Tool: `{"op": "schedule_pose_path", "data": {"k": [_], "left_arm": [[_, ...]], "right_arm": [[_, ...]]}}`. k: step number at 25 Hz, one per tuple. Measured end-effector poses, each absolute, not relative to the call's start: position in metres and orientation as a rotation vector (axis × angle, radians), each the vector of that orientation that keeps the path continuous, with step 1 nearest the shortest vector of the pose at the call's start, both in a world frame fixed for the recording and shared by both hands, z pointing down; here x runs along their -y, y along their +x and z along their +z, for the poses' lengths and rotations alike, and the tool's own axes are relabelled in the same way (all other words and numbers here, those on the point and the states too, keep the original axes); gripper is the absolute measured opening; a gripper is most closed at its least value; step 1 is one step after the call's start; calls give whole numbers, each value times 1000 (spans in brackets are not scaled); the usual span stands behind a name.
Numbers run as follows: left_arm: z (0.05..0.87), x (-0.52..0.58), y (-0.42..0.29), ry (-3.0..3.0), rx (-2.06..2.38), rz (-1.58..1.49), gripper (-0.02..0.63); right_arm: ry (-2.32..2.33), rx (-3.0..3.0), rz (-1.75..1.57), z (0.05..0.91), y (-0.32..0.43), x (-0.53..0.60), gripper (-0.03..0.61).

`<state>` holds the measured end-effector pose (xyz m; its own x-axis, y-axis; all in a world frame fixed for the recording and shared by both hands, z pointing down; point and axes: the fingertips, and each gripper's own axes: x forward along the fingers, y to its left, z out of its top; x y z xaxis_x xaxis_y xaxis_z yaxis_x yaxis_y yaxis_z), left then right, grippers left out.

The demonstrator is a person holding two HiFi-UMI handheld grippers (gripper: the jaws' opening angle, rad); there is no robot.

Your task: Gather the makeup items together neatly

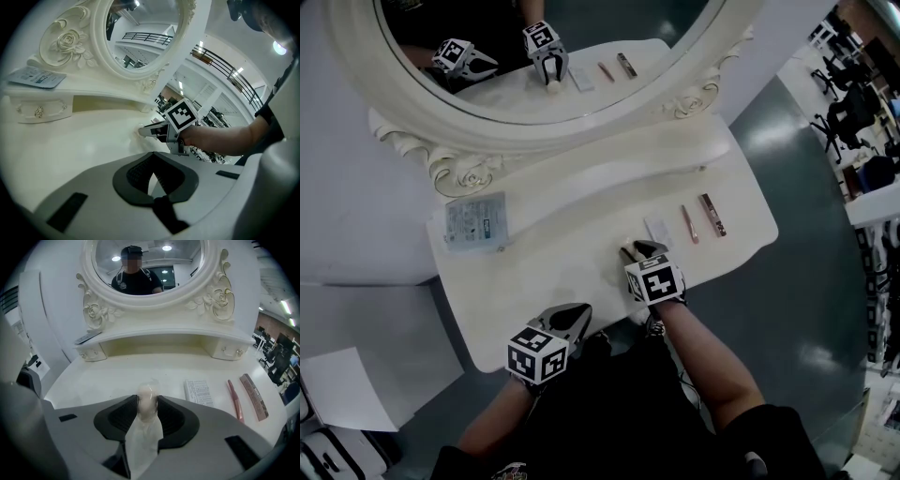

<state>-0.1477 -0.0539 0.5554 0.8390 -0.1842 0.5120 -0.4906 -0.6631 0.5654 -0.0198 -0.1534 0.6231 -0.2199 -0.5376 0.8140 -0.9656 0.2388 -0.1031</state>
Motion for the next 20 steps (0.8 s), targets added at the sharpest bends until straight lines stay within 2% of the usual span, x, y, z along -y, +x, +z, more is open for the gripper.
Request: {"op": "schedule_pose_path", "data": {"k": [10,15,16,18,20], "left_arm": [[552,55,-142,2294,484,544,9],[545,56,-132,2314,472,535,9],[543,57,-130,2319,469,534,9],[539,58,-125,2330,465,533,9],[534,58,-120,2341,468,533,9]], "right_arm": [[1397,1915,850,612,-20,151,198],[1460,1954,811,586,-7,143,199],[1487,1974,802,577,-3,141,186],[1547,2045,793,556,6,135,48],[1597,2134,809,534,15,127,31]]}}
